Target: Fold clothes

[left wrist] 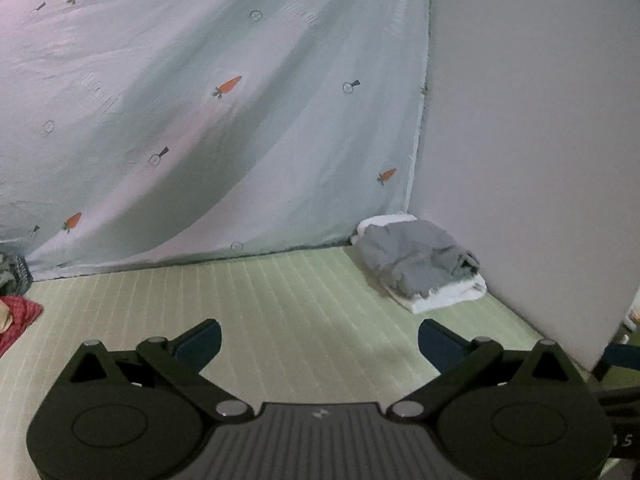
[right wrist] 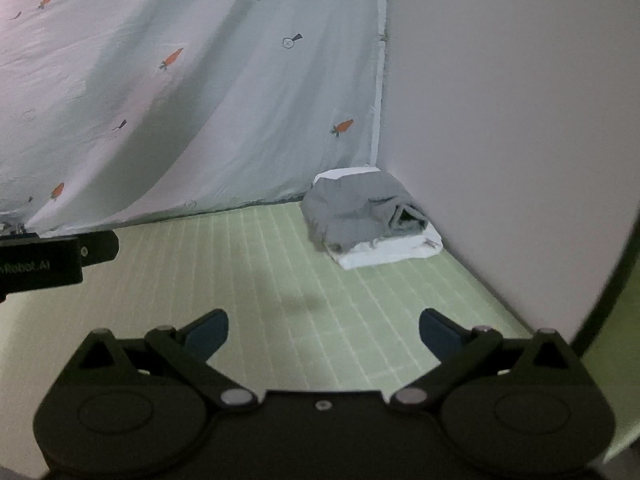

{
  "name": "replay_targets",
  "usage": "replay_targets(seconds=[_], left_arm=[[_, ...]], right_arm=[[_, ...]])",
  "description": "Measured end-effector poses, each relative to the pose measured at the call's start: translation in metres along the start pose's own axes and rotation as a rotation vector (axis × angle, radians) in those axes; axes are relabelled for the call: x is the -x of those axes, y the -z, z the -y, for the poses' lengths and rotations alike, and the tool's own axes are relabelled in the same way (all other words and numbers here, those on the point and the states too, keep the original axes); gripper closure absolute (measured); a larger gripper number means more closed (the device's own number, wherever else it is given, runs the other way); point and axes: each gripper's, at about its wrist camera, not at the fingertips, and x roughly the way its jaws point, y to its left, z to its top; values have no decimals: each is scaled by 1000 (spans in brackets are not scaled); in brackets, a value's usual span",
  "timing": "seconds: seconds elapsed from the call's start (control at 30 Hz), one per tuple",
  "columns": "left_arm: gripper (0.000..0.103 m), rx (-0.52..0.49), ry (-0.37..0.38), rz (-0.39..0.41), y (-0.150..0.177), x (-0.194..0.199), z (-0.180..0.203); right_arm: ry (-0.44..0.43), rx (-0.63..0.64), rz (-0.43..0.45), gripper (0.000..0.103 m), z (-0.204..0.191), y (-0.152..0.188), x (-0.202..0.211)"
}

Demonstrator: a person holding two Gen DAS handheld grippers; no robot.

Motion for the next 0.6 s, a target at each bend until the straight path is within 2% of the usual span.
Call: replay_targets(seconds=[0.3,0.6], left_arm=[[0,-23,33,-3,23,41,-9],[0,-49,45,24,25,57,-10]], right_arm=[[40,-26,9,0,-15,30,46],[55,-36,37,0,-20,35,62]])
